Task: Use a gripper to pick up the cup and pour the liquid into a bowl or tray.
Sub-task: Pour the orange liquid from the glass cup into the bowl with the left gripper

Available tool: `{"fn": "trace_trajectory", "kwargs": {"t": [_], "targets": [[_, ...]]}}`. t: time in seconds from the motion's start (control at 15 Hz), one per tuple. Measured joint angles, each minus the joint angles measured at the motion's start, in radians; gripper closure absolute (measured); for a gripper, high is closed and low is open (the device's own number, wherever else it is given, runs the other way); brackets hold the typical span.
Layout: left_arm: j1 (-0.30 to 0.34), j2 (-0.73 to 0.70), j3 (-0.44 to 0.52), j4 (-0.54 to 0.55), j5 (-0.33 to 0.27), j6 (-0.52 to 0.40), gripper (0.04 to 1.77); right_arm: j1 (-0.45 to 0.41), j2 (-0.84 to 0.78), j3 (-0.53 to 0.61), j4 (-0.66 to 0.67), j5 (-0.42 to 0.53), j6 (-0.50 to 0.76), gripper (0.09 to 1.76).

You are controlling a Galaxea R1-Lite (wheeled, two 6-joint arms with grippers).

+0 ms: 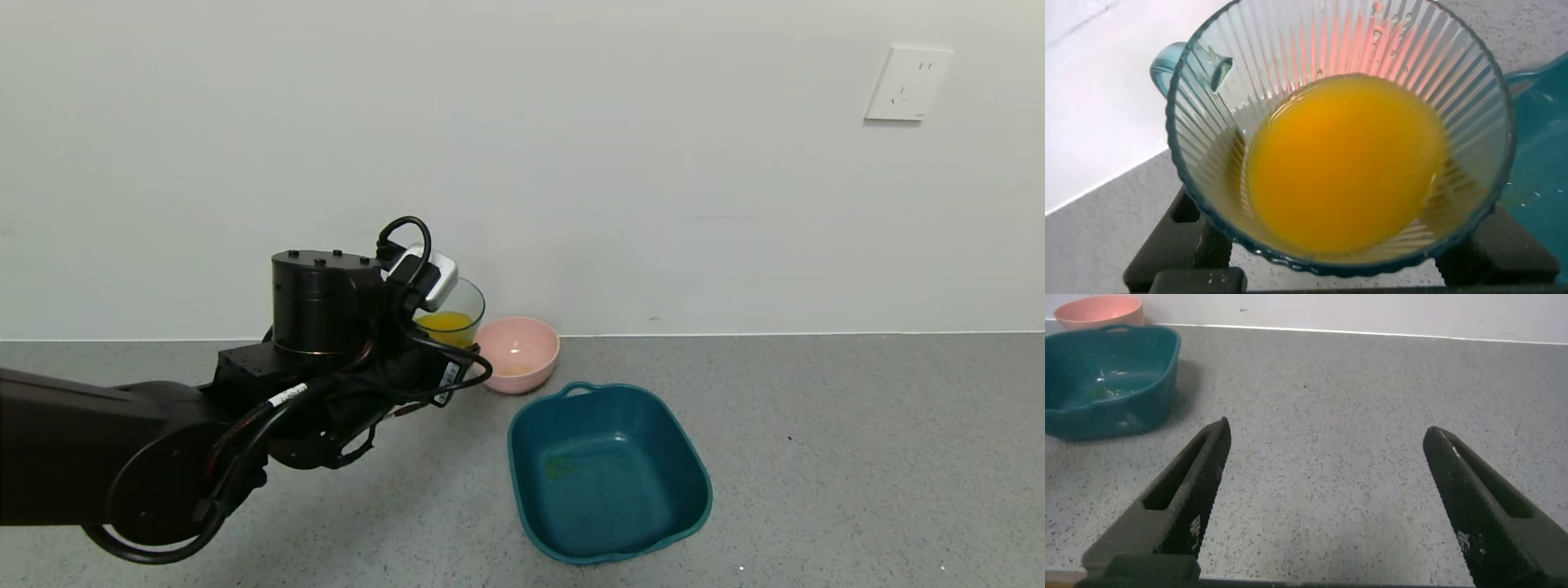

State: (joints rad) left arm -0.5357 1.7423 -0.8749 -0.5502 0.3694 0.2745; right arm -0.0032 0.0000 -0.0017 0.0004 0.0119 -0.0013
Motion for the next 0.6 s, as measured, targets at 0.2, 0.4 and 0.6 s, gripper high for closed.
{"fn": "trace_trajectory", "kwargs": {"t": [0.2, 0.4, 0.6], "targets": [[-0.023, 0.036, -0.047, 0.039, 0.005, 0.036, 0.51, 0.0, 0.0, 0.0, 0.0, 0.0, 0.0, 0.14], [-0.053, 0.087, -0.093, 0.048, 0.016, 0.084, 0.51, 0.0, 0.0, 0.0, 0.0, 0.0, 0.0, 0.14], [-0.094, 0.152, -0.127, 0.049, 0.054, 0.134, 0.51, 0.0, 0.0, 0.0, 0.0, 0.0, 0.0, 0.14]]}}
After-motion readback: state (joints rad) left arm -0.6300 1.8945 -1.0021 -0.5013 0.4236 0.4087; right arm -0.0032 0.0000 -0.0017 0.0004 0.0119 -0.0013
